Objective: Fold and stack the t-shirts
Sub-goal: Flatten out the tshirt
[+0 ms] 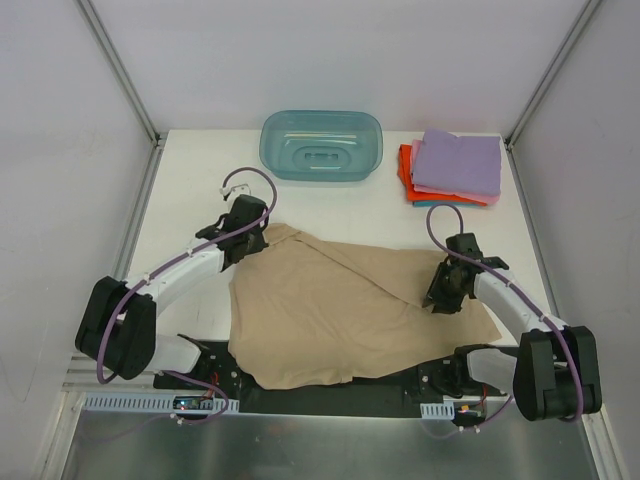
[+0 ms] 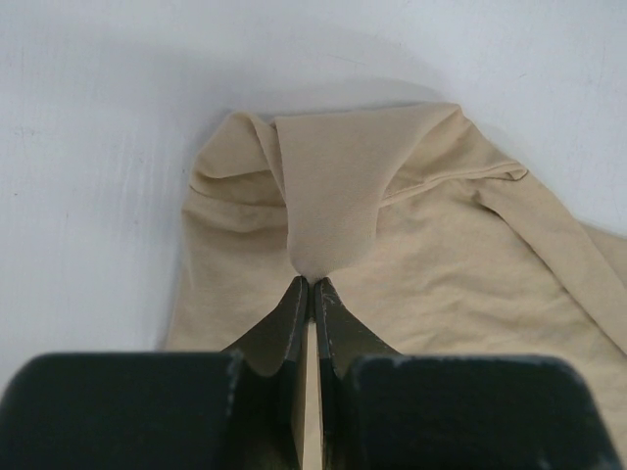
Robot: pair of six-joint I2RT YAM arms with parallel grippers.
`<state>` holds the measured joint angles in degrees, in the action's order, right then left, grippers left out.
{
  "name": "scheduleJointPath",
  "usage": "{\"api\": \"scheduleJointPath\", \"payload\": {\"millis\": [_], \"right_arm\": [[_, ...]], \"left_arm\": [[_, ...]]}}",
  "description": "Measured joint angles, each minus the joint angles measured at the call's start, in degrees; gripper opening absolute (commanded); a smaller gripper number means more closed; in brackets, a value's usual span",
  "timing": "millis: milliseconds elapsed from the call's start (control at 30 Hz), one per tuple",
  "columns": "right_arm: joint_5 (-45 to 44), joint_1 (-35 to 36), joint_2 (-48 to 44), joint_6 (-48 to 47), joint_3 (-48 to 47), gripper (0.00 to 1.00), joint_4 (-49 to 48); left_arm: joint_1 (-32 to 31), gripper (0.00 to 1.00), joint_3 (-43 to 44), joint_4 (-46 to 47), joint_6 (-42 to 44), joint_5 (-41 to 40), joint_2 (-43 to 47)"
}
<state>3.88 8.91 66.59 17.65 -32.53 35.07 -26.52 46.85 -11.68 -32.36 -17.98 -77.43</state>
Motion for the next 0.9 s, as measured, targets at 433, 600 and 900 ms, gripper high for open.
{"api": "scheduleJointPath", "payload": {"millis": [433,600,900], "right_arm": [[-1.36,0.35,-1.44,0.74,-0.83,0.01,-1.18],[-3.89,0.42,-7.45,-0.68,-8.76,0.01,1.79],[-13.55,0.42,-22.23,-3.82,-37.05,0.01,9.33]], "left_arm": [[0.00,0.00,-1.07,0.26,0.00,-0.09,2.43],[0.02,0.00,-0.52,-0.59,1.46,-0.87,8.63],[0.00,0.00,15.87,-2.14,9.22,-3.06,26.82]]}}
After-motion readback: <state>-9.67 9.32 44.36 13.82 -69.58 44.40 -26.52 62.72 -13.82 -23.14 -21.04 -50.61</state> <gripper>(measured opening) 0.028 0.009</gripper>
